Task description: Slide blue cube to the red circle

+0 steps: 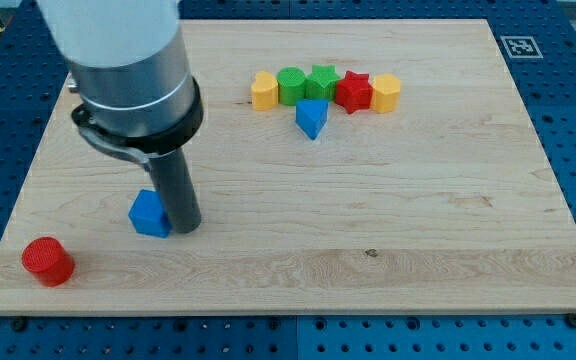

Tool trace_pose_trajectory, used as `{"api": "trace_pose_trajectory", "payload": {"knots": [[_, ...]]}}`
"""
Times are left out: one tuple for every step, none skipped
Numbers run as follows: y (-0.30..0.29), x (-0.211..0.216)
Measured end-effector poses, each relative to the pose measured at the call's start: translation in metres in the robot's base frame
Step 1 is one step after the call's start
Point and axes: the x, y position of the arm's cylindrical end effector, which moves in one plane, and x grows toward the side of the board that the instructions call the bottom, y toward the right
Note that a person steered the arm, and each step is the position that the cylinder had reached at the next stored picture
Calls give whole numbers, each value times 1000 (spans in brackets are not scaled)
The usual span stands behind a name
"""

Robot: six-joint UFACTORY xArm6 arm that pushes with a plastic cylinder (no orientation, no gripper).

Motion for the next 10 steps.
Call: {"api": "trace_pose_trajectory", "payload": {"knots": [[-14, 5], [-27, 9], [-33, 10], [-28, 8], [-24, 2], [-24, -4], [-24, -7], [-24, -8], [-22, -13], [-21, -23]]}}
